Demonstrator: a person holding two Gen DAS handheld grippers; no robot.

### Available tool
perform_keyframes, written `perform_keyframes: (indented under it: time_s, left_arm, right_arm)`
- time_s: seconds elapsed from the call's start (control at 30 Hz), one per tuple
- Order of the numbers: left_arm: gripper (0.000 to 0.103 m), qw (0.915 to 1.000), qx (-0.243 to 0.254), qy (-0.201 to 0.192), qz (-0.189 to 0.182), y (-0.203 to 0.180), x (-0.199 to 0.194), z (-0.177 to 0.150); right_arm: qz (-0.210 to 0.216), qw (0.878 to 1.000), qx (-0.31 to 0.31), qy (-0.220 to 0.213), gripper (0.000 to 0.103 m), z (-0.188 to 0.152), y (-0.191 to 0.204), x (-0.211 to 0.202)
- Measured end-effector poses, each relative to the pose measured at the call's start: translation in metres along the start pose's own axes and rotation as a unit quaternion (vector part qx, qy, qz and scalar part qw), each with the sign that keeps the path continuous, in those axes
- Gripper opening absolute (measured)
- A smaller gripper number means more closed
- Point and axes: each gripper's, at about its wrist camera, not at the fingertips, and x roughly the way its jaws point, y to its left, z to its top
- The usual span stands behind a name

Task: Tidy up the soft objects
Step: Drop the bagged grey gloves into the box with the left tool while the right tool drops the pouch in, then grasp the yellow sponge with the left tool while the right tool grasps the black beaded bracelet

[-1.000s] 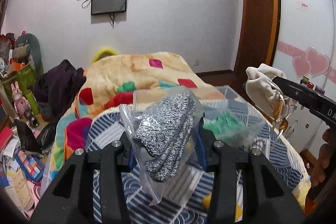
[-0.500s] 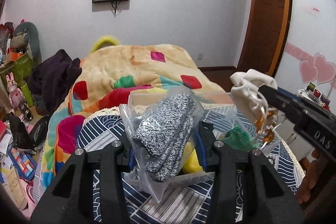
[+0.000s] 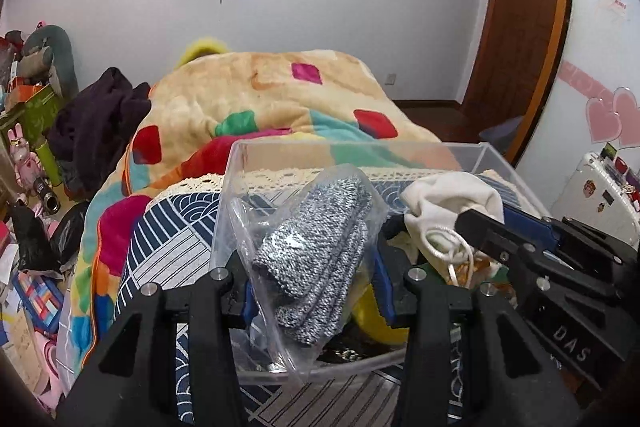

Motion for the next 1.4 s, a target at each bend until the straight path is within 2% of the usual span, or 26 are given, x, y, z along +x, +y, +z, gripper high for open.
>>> perform_keyframes:
  time_s: [0.2, 0.3, 0.5, 0.7, 0.77, 0.9, 0.97, 1.03, 1.2, 1.4]
  left_arm:
    - [0.050, 1.0000, -0.002, 0.005, -0.002, 0.000, 0.002, -0.002]
    - [0.061, 1.0000, -0.001, 0.002, -0.005, -0.001, -0.003, -0.004]
    - [0.068, 0.9998, 0.002, -0.015, -0.008, -0.003, -0.021, -0.004]
    - [0.074, 0.9991, 0.007, -0.038, -0.017, -0.007, -0.046, -0.002]
    - [0.079, 0.9986, 0.008, -0.049, -0.020, -0.008, -0.056, -0.002]
    - [0.087, 0.9976, 0.014, -0.063, -0.026, -0.012, -0.075, -0.005]
    - [0.092, 0.9970, 0.018, -0.069, -0.030, -0.014, -0.084, -0.010]
    - [0.094, 0.9968, 0.020, -0.071, -0.032, -0.017, -0.089, -0.015]
    - [0.096, 0.9972, 0.021, -0.053, -0.048, -0.026, -0.093, -0.035]
    - [0.096, 0.9980, 0.022, -0.005, -0.059, -0.040, -0.082, -0.071]
  right_arm:
    - [-0.001, 1.000, -0.007, 0.015, 0.027, -0.002, 0.003, 0.004]
    - [-0.001, 1.000, -0.010, 0.018, 0.029, -0.002, 0.004, 0.004]
    - [0.001, 1.000, 0.001, 0.021, 0.038, -0.001, 0.001, 0.000]
    - [-0.016, 1.000, -0.005, -0.005, 0.052, 0.002, -0.003, -0.022]
    - [-0.024, 1.000, -0.009, -0.018, 0.060, 0.003, -0.003, -0.032]
    - [-0.030, 0.999, -0.009, -0.041, 0.066, 0.006, -0.006, -0.052]
    - [-0.034, 0.998, -0.009, -0.052, 0.075, 0.006, -0.009, -0.061]
    - [-0.041, 0.997, -0.010, -0.062, 0.077, 0.003, -0.012, -0.070]
    - [-0.062, 0.996, -0.012, -0.060, 0.083, -0.011, -0.022, -0.081]
    - [-0.093, 0.995, -0.001, -0.020, 0.083, -0.042, -0.043, -0.077]
